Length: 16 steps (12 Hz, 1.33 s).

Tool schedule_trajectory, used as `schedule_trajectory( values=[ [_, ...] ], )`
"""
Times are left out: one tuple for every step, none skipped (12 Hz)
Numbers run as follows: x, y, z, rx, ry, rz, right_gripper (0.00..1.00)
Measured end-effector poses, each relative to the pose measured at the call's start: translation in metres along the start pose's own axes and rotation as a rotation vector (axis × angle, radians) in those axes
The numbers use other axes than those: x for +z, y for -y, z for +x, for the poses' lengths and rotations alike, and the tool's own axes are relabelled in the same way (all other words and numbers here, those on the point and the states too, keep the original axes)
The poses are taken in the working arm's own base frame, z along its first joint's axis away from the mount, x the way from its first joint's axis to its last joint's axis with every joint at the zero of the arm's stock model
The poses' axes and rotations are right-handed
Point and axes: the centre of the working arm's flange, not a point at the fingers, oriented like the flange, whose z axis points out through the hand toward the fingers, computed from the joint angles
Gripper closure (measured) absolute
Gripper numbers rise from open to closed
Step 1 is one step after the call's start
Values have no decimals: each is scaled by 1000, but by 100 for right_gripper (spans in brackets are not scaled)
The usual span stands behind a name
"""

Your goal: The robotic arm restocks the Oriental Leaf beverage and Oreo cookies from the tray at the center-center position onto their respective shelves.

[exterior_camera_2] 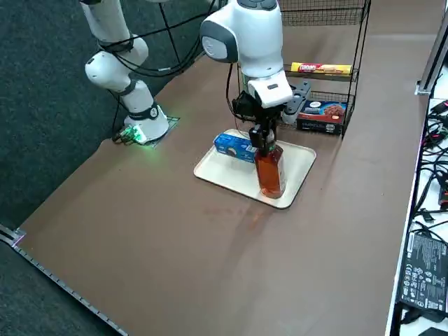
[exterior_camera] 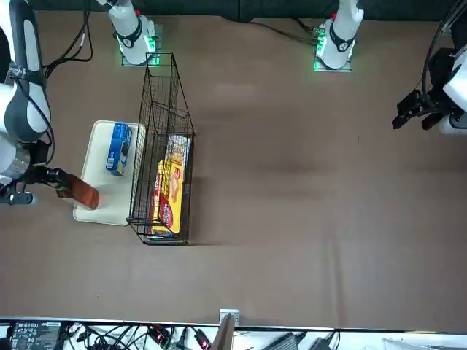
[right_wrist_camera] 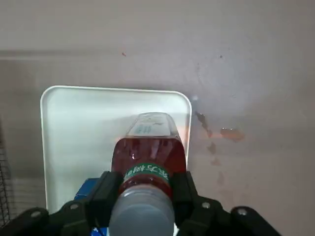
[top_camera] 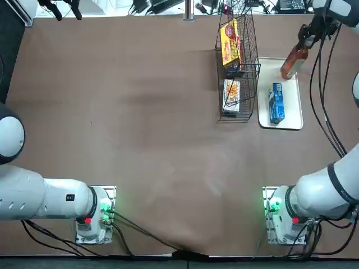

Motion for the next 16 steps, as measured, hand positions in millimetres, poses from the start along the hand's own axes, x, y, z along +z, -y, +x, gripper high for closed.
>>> schedule_trajectory(
  values=[
    [0,0,0,5,0,0,42],
    [0,0,0,13,0,0,42],
    [0,1,0,26,-1,0,42],
    [-1,1,0,37,-2,0,42],
    [-2,3,1,47,-4,0,42],
    [-5,5,2,55,-8,1,42],
    [-11,8,4,60,-13,1,42],
    [-23,11,6,63,-17,2,42],
    [-37,12,8,65,-20,4,42],
    [-55,13,9,72,-23,13,42],
    [-75,14,9,83,-28,38,42],
    [-97,18,8,98,-34,87,42],
    [-118,23,6,109,-39,140,42],
    [-137,28,2,118,-44,182,42],
    [-168,35,-8,133,-54,223,42],
    [-180,37,-14,138,-54,239,42]
  ],
)
